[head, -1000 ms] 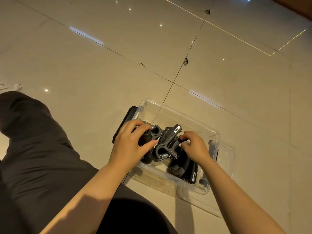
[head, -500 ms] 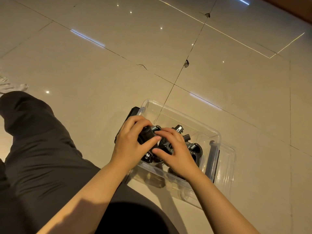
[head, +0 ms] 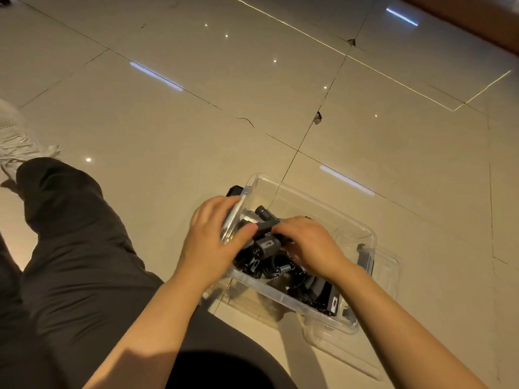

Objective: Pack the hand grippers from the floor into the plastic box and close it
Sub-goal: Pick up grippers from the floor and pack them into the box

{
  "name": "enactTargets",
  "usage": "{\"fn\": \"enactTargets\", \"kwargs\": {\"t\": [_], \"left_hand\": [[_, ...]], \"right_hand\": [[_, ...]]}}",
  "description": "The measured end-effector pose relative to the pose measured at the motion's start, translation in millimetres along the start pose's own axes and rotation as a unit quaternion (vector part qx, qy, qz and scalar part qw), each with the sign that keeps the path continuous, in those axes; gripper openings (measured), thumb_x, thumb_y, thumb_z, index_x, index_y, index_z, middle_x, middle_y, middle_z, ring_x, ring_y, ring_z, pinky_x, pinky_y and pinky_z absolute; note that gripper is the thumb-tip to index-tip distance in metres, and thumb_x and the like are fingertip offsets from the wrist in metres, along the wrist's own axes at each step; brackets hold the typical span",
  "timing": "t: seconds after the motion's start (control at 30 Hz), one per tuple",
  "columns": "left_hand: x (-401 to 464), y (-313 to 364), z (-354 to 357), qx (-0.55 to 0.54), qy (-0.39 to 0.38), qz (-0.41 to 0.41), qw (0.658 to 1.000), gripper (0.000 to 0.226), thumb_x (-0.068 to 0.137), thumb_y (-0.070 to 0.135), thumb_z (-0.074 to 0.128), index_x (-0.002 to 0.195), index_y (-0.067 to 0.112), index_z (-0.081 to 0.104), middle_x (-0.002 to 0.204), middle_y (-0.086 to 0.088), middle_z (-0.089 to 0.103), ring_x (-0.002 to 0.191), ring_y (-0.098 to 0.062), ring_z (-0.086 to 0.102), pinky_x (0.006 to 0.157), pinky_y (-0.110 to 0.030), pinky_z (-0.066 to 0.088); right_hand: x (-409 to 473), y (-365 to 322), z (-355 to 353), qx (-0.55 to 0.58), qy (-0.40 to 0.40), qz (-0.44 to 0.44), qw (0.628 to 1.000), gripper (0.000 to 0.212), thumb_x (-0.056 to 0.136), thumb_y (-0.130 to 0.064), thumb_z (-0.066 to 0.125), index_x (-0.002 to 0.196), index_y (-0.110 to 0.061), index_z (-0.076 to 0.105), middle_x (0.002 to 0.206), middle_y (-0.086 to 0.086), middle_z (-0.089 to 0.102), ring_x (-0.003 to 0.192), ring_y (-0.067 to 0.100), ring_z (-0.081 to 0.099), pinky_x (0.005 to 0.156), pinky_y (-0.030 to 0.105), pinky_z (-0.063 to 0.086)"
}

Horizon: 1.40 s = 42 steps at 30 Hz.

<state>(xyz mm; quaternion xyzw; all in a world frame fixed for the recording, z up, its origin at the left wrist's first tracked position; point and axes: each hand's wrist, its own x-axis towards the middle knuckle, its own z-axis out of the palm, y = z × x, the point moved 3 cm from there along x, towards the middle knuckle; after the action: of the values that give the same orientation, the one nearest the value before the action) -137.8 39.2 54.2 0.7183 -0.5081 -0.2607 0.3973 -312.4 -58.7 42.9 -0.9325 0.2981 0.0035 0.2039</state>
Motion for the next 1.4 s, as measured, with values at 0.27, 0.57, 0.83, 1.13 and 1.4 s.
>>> {"fn": "enactTargets", "kwargs": {"t": [0.27,0.57,0.83,1.13,1.4], "left_hand": [[-4.3,-29.3,14.4,0.044,-0.101,-0.121,0.987,0.082,0.074,0.028,0.078,0.142,0.024,0.032,0.143,0.003,0.034,0.124,-0.011,0.039,0.095,-0.017,0.029],[-9.1,-43.8,29.3,0.060,-0.286,-0.140,0.946,0.102,0.073,0.036,0.077,0.148,0.034,0.009,0.157,0.007,-0.002,0.143,-0.016,0.012,0.114,-0.035,0.024],[-1.4,-39.3,17.5,0.070,-0.336,-0.118,0.932,0.098,0.072,0.044,0.075,0.147,0.038,0.013,0.157,0.006,0.002,0.143,-0.017,0.012,0.113,-0.034,0.023],[8.0,-11.2,-12.1,0.012,-0.274,-0.050,0.960,0.070,0.081,0.041,0.067,0.141,0.036,0.030,0.140,0.015,0.034,0.122,-0.002,0.038,0.096,-0.015,0.033],[30.5,-3.9,-52.3,0.003,-0.160,-0.059,0.985,0.047,0.084,0.037,0.064,0.128,0.032,0.047,0.122,0.012,0.046,0.100,-0.004,0.050,0.083,-0.019,0.043]], "right_hand": [[27.9,9.3,48.6,-0.193,-0.099,-0.111,0.970,0.028,0.074,-0.009,0.071,0.100,-0.017,0.064,0.096,0.004,0.066,0.093,0.028,0.058,0.076,0.041,0.047],[14.7,19.1,70.2,-0.103,-0.095,-0.038,0.989,0.035,0.081,0.001,0.055,0.114,-0.008,0.061,0.113,0.011,0.061,0.111,0.032,0.052,0.079,0.044,0.053],[13.3,13.2,83.6,-0.096,-0.066,-0.040,0.992,0.039,0.065,-0.004,0.076,0.101,-0.014,0.066,0.096,0.004,0.065,0.091,0.026,0.062,0.059,0.032,0.056],[21.1,5.4,84.8,-0.017,0.020,0.178,0.984,0.034,0.094,-0.027,0.052,0.125,-0.013,0.051,0.126,0.009,0.048,0.112,0.032,0.050,0.079,0.038,0.052],[45.4,-15.8,104.0,0.115,-0.028,0.340,0.933,0.086,0.077,-0.053,0.067,0.146,-0.021,0.029,0.153,0.003,0.024,0.141,0.025,0.016,0.116,0.040,0.020]]}}
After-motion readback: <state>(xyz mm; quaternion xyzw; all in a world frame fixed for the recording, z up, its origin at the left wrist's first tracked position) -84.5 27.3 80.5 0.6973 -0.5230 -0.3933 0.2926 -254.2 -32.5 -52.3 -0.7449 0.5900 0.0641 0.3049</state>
